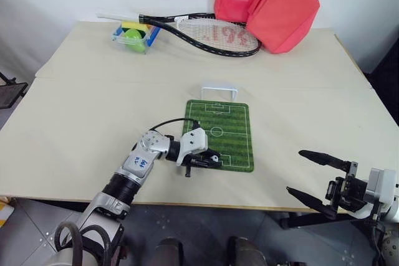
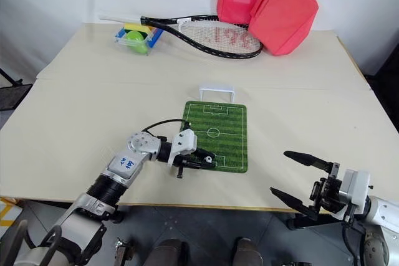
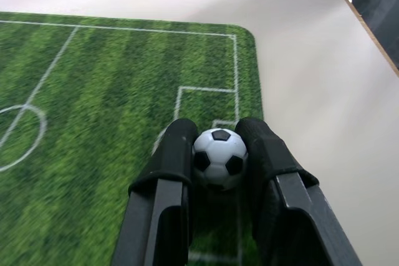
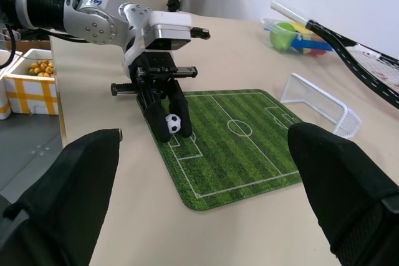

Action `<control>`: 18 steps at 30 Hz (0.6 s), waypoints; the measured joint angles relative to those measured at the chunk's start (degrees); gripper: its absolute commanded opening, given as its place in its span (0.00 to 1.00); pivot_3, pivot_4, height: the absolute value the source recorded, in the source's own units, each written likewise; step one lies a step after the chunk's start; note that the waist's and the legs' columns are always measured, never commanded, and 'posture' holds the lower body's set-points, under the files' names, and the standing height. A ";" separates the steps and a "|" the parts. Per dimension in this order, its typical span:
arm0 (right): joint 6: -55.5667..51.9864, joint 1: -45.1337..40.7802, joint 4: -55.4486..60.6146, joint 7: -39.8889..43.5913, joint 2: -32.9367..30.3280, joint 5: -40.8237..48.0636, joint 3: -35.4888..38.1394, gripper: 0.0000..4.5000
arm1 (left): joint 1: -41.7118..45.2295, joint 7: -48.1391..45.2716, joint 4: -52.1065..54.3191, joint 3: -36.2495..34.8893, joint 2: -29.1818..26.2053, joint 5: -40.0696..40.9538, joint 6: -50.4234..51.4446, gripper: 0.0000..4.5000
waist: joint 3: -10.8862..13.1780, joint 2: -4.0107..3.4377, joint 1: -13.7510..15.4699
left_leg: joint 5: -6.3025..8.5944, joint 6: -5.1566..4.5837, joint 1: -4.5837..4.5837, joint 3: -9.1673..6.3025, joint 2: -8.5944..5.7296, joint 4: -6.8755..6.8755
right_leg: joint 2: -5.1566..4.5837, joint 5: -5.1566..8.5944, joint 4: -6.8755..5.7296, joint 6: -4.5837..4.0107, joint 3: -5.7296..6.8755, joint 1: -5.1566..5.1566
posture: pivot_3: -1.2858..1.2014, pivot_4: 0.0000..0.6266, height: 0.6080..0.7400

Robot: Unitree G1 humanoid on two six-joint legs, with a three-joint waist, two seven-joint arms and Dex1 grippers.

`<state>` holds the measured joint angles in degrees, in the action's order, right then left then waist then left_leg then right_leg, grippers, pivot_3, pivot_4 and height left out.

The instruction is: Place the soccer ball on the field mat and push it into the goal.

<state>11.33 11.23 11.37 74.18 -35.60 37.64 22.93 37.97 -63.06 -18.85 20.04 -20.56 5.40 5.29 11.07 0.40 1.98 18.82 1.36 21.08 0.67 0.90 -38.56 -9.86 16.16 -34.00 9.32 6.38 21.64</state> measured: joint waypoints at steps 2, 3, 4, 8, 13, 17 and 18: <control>0.01 0.34 0.23 -0.30 0.23 -0.18 -0.14 1.00 | 0.00 -0.25 -0.11 0.00 0.06 -0.02 0.17 0.27 | 0.00 0.00 -0.13 | 0.00 0.00 0.00 0.00 0.00 -0.02 | 0.00 0.00 -0.01 0.00 0.00 0.00 | 0.52 0.24 1.00; 0.01 0.39 0.34 -0.50 0.31 -0.42 -0.23 1.00 | 0.00 -0.26 -0.11 -0.01 0.12 -0.02 0.37 0.35 | 0.00 0.00 -0.24 | 0.00 -0.01 0.01 0.00 0.00 -0.04 | 0.00 0.00 -0.01 0.00 0.00 0.00 | 0.52 0.24 1.00; 0.01 0.39 0.50 -0.73 0.33 -0.50 -0.27 1.00 | 0.00 -0.27 -0.11 -0.01 0.18 -0.02 0.49 0.41 | 0.00 0.00 -0.26 | 0.01 -0.02 0.01 0.00 0.00 -0.05 | 0.00 -0.01 -0.01 0.00 0.00 0.00 | 0.52 0.24 1.00; 0.00 0.37 1.48 -1.41 0.34 -0.57 -0.56 1.00 | 0.01 -0.23 -0.11 -0.06 0.38 -0.02 0.48 0.69 | 0.00 0.00 -0.29 | 0.01 -0.02 0.01 0.00 0.00 -0.06 | 0.00 -0.01 -0.02 0.00 -0.01 0.00 | 0.52 0.24 1.00; -0.19 0.35 2.74 -2.63 0.33 -0.57 -1.96 1.00 | -0.01 -0.88 -0.08 -0.07 0.46 -0.01 -1.27 0.90 | 0.00 0.00 -0.31 | 0.01 -0.02 0.01 -0.01 0.00 -0.08 | 0.00 -0.01 -0.02 0.00 -0.01 -0.01 | 0.52 0.24 1.00; -0.25 0.37 2.85 -2.80 0.33 -0.53 -2.05 1.00 | -0.05 -1.06 0.09 -0.54 0.31 0.01 -2.38 0.90 | 0.00 0.00 -0.33 | 0.02 -0.03 0.02 -0.01 0.00 -0.09 | 0.00 -0.01 -0.03 0.00 0.00 -0.01 | 0.52 0.24 1.00; -0.26 0.37 2.85 -2.78 0.33 -0.52 -2.05 1.00 | -0.06 -1.20 0.11 -0.72 0.16 0.01 -2.45 0.90 | 0.00 0.00 -0.34 | 0.02 -0.03 0.01 -0.01 0.00 -0.09 | 0.00 -0.01 -0.03 0.00 -0.01 -0.01 | 0.52 0.24 1.00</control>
<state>11.08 11.60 14.22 71.39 -35.27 37.12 20.88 37.91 -64.26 -18.74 19.32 -20.41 5.41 2.84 11.07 0.40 1.64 18.83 1.34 21.10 0.66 0.91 -38.65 -9.86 16.15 -34.03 9.32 6.38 21.64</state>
